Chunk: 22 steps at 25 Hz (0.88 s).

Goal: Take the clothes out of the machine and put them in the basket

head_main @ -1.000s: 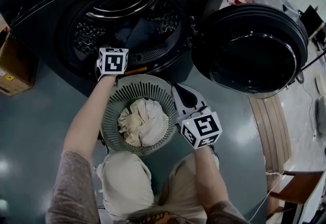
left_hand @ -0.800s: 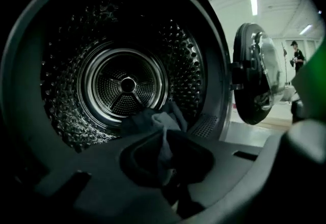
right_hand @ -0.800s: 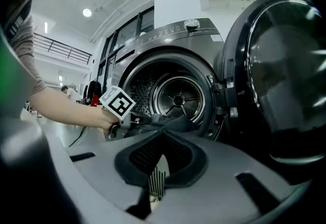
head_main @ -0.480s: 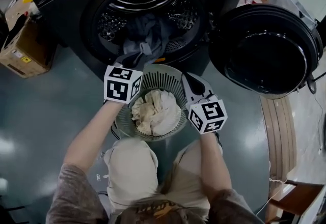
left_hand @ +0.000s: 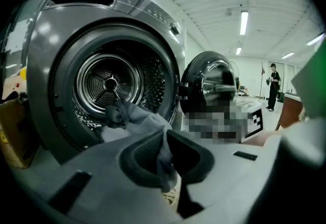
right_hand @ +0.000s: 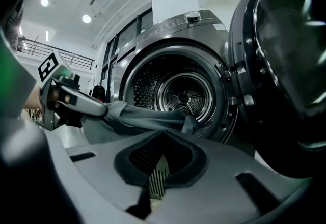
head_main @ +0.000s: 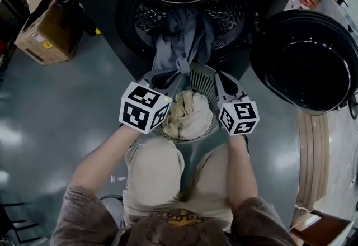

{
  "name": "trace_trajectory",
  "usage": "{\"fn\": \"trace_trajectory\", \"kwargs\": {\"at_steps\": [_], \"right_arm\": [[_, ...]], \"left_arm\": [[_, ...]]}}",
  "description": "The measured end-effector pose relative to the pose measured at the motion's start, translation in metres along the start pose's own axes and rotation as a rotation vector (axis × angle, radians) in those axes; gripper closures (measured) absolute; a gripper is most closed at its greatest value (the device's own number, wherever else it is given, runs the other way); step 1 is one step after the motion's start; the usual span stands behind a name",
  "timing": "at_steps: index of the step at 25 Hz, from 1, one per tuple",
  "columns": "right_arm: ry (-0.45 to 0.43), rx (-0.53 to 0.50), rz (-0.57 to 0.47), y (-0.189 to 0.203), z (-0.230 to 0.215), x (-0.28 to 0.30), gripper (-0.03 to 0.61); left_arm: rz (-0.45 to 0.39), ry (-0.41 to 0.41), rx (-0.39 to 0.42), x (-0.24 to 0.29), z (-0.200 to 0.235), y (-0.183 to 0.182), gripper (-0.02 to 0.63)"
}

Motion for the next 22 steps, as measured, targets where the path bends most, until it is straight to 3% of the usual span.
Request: {"fn": "trace_trajectory", "kwargs": {"at_steps": [4, 7, 12, 15, 22], "right_arm": [[-0.011, -0.001, 0.01, 0.002, 0.001, 0.006, 0.581], [-0.011, 0.002, 0.018, 0.005, 0.001, 0.009, 0.581], [-0.023, -0.008, 0.021, 0.005, 0.006, 0.012, 0.581], [-0.023, -0.006, 0.021, 0.003, 0.005, 0.011, 0.581], [-0.011, -0.006, 0.019, -0.002, 0.006, 0.001, 0.581]], "left_arm": [[0.001, -0.016, 0.013, -0.021, -0.006, -0.001, 0.591], [-0.014, -0.02, -0.041, -0.027, -0.004, -0.002, 0.591], [-0.024, -0.029, -0.043, -0.026, 0.001, 0.002, 0.582], [-0.084, -0.052, -0.082, -0.021, 0.012, -0.005, 0.417], [-0.107, -0.082, -0.056, 0.047, 0.049, -0.02, 0.229]]}}
Point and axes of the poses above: the fingertips, and each gripper's own axes: x forward along the fingers, z to its left, y out of its underside, the point moved 10 cm from there along -x, backward along the fingers, and after that the axes turned 8 degrees about -x, right-handed, at the moved point
